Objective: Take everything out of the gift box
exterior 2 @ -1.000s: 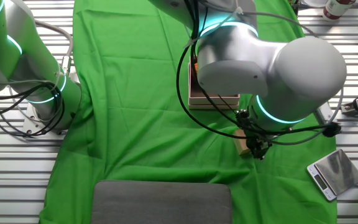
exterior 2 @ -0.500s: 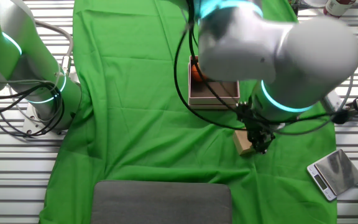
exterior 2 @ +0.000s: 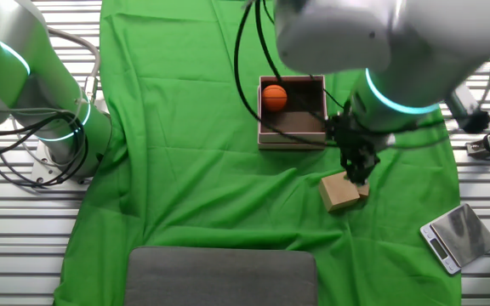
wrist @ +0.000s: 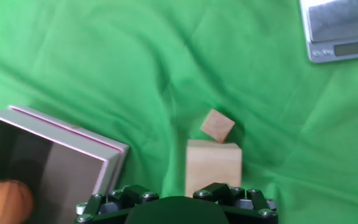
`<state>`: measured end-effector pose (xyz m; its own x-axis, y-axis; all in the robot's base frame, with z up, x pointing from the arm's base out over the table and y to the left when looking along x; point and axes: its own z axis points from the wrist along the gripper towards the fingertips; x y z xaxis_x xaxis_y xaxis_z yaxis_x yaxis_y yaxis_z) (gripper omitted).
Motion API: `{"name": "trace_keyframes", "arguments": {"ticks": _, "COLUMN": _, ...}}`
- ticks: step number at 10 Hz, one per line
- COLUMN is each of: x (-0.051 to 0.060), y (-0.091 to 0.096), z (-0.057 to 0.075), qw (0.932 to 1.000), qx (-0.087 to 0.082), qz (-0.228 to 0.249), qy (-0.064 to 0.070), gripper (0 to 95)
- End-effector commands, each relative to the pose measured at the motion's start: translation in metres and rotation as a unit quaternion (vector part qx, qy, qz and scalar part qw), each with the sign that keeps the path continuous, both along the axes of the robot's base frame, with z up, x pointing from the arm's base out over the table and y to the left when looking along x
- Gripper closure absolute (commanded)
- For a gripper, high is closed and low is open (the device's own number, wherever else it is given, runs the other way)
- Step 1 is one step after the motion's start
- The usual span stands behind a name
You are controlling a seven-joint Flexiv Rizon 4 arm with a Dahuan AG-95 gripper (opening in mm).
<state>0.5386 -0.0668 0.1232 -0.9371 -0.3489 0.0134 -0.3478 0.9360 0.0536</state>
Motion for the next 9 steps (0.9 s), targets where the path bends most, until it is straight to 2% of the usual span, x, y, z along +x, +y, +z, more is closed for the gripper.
{"name": "trace_keyframes", "arguments": {"ticks": 1, "x": -0.001, "y": 0.018, "z": 0.003, "qw": 1.0, "qx": -0.003, "qz": -0.009, "qy": 0.001, "gripper": 19.0}}
{"name": "trace_keyframes", "arguments": {"ticks": 3, "x": -0.003, "y": 0.028, "z": 0.001, "qw": 0.9999, "qx": -0.004, "qz": -0.013, "qy": 0.0, "gripper": 57.0}}
{"name": "trace_keyframes", "arguments": {"ticks": 4, "x": -0.005, "y": 0.035, "z": -0.001, "qw": 0.9999, "qx": -0.004, "qz": -0.017, "qy": 0.0, "gripper": 57.0}}
{"name": "trace_keyframes", "arguments": {"ticks": 6, "x": -0.005, "y": 0.046, "z": -0.003, "qw": 0.9997, "qx": -0.009, "qz": -0.02, "qy": 0.001, "gripper": 95.0}}
{"name": "trace_keyframes", "arguments": {"ticks": 9, "x": -0.006, "y": 0.056, "z": -0.006, "qw": 0.9998, "qx": -0.016, "qz": -0.014, "qy": 0.001, "gripper": 95.0}}
